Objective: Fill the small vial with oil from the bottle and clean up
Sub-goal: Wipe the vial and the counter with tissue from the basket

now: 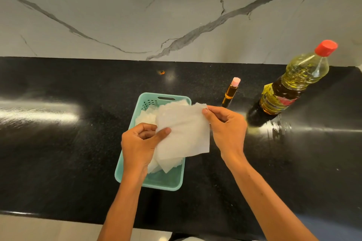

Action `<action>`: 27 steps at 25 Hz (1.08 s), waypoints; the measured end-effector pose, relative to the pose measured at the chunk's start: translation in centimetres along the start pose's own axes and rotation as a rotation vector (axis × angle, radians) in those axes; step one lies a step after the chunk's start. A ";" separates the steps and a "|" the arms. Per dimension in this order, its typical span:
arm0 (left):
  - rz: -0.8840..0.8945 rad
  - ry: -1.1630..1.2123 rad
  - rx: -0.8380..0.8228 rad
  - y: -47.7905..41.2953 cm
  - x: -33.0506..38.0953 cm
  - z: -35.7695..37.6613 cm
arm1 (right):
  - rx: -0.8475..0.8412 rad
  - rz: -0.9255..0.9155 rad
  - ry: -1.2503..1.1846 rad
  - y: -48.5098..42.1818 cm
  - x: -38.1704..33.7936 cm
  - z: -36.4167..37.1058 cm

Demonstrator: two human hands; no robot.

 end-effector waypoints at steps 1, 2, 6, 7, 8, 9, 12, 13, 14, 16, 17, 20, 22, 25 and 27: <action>-0.021 0.018 0.013 0.0 0.0 -0.2 | 0.006 0.022 -0.020 0.0 0.2 0.1; -0.044 0.050 0.009 0.1 0.0 -0.3 | 0.008 0.048 -0.042 -0.1 0.4 0.3; -0.133 0.209 -0.009 0.5 -0.1 -0.3 | 0.029 0.159 -0.248 0.1 0.8 -0.1; -0.156 0.232 -0.027 0.6 -0.1 -0.2 | 0.013 0.158 -0.272 0.1 0.7 -0.4; -0.186 0.269 -0.084 0.9 0.1 0.0 | -0.013 0.152 -0.283 0.2 0.7 -0.7; -0.222 0.333 -0.181 1.3 0.5 0.5 | -0.036 0.148 -0.292 0.4 0.5 -1.0; -0.292 0.616 -0.439 2.8 2.0 2.7 | -0.051 0.117 -0.247 1.1 0.7 -1.8; -0.294 0.684 -0.465 3.3 2.4 3.4 | -0.029 0.111 -0.216 1.3 0.8 -2.1; -0.299 0.736 -0.465 3.6 2.8 4.1 | 0.019 0.122 -0.209 1.4 1.1 -2.7; -0.326 0.809 -0.442 3.8 3.2 4.7 | 0.189 0.215 -0.296 1.3 1.9 -4.5; -0.343 0.825 -0.445 3.6 3.2 4.7 | 0.276 0.268 -0.356 1.1 2.3 -5.8; -0.390 0.826 -0.471 3.5 3.3 3.8 | 0.379 0.354 -0.414 1.1 3.6 -9.9; -0.421 0.827 -0.472 3.7 2.9 3.5 | 0.388 0.385 -0.408 1.5 4.3 -12.0; -0.389 0.739 -0.390 3.4 2.1 2.9 | 0.460 0.344 -0.345 2.3 5.5 -14.3; -0.277 0.410 -0.210 2.2 1.7 1.4 | 0.519 0.285 -0.270 2.8 6.2 -15.6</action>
Point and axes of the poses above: each hand's wrist, its own y-axis away from the middle knuckle, its own z-axis out of the palm, x = y × z, the point moved 2 cm from there along -y, towards the middle knuckle, and after that the axes turned 2 degrees about -z, right-handed, at the moved point
